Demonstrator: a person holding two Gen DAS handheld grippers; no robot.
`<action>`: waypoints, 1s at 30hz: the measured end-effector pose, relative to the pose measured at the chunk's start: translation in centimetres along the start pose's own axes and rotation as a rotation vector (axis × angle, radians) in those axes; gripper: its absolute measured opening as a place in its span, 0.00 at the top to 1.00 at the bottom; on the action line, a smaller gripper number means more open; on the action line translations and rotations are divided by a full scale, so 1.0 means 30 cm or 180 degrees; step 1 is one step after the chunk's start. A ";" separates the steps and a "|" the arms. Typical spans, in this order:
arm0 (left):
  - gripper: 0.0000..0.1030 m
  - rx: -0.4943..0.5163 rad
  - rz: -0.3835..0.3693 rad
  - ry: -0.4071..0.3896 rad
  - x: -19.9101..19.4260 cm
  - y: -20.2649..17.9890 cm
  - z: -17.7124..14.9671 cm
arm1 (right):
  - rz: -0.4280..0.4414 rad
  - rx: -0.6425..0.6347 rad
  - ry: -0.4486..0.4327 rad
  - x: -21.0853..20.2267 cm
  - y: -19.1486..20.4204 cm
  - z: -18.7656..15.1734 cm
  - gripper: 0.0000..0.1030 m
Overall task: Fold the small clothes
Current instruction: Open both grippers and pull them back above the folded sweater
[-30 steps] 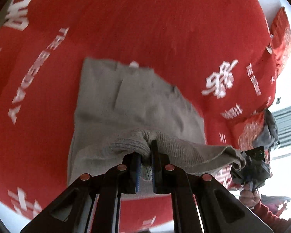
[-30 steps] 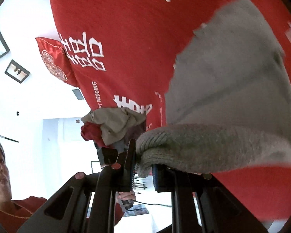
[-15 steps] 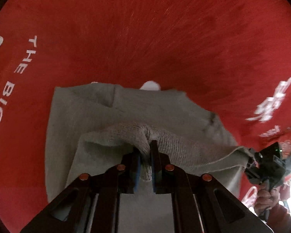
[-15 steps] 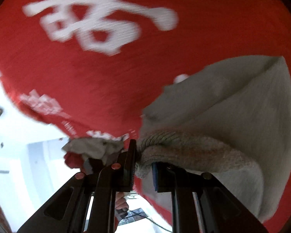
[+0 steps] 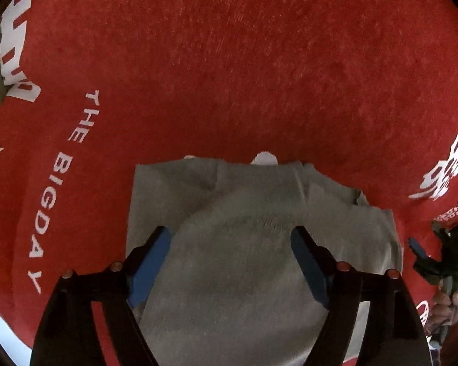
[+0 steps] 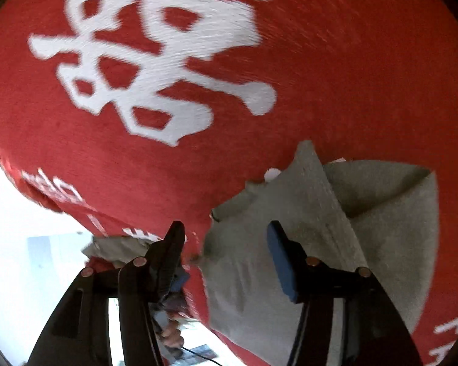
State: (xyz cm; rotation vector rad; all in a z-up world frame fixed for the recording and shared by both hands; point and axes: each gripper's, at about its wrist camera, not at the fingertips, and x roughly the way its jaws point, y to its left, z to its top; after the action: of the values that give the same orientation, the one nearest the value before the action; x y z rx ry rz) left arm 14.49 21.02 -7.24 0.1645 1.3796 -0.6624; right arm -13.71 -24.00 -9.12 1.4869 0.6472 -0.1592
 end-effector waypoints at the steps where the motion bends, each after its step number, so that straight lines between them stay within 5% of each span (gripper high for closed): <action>1: 0.21 0.0066 -0.0002 0.0043 0.009 -0.014 -0.008 | -0.0076 -0.0072 0.0058 0.000 0.012 -0.010 0.41; 6: 0.21 0.0424 0.0259 0.0234 0.149 -0.108 -0.045 | -0.0397 -0.0378 0.0357 0.057 0.036 -0.068 0.41; 12: 0.21 0.0053 0.0702 0.0190 0.208 -0.013 0.022 | -0.0965 -0.0491 0.0437 0.092 -0.030 -0.092 0.45; 16: 0.21 0.0218 0.0651 0.0278 0.099 0.044 -0.020 | -0.1291 -0.0699 0.0180 -0.015 0.000 -0.097 0.44; 21: 0.21 0.0604 0.0489 0.0667 0.001 0.052 -0.197 | -0.1205 -0.0655 0.0422 -0.120 -0.026 -0.209 0.43; 25: 0.21 0.0543 0.0414 0.0850 -0.007 0.086 -0.314 | -0.1285 -0.0390 0.0559 -0.187 -0.101 -0.370 0.43; 30: 0.21 0.0296 0.0211 0.0870 0.021 0.122 -0.375 | -0.1134 0.0205 0.0286 -0.266 -0.186 -0.540 0.43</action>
State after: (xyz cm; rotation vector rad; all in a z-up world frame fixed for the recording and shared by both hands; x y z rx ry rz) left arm 6.87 29.16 -11.19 0.3850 1.5981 -0.6663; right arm -27.86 -11.47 -9.28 1.4360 0.9854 -0.3918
